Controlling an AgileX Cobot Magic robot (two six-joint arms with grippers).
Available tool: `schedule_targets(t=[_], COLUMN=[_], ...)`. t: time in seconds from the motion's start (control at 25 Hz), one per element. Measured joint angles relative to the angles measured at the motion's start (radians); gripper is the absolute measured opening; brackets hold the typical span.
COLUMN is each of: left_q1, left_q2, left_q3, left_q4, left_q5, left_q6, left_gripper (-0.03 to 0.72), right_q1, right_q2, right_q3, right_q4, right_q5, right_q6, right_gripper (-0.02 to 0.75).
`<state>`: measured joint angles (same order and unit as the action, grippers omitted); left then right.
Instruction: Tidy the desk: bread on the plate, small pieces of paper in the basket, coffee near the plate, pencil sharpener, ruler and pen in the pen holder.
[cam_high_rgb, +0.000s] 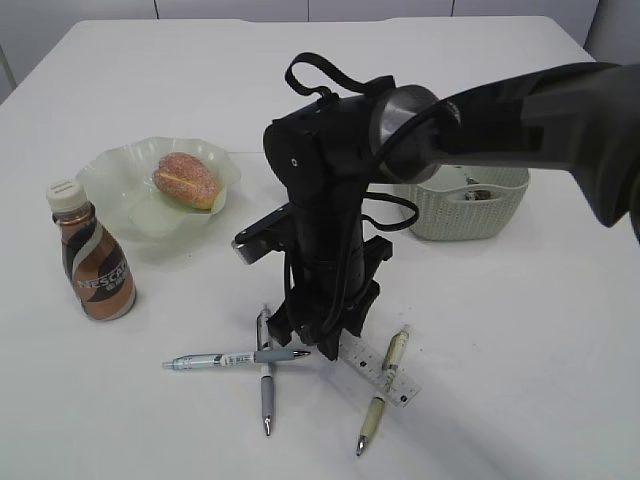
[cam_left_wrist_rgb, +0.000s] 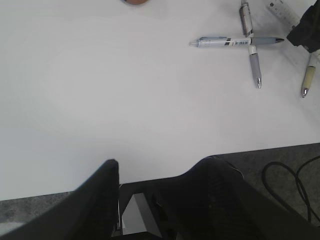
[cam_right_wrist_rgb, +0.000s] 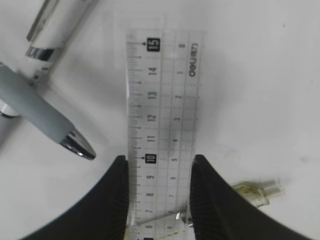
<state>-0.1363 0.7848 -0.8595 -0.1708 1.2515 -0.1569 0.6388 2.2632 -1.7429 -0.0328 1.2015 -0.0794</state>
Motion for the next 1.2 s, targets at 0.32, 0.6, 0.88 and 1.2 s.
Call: schedule_targets(t=[0.32,0.6,0.88,1.2], left_q1=[0.0,0.0,0.0,0.0], left_q2=[0.0,0.0,0.0,0.0], left_q3=[0.0,0.0,0.0,0.0], left_q4=[0.0,0.0,0.0,0.0], left_q5=[0.0,0.0,0.0,0.0], left_q6=[0.0,0.0,0.0,0.0], left_gripper=[0.424,0.424,0.424,0.424], right_q1=[0.0,0.0,0.0,0.0], right_q2=[-0.002,-0.111,-0.303,-0.633], right_q3=[0.0,0.02,0.154,0.576], right_q4=[-0.012,-0.018,-0.018,-0.018], right_q5=[0.005,0.006,-0.005,-0.453], right_q6=[0.016,0.018,0.002,-0.01], right_gripper=[0.25,0.25,0.25,0.25])
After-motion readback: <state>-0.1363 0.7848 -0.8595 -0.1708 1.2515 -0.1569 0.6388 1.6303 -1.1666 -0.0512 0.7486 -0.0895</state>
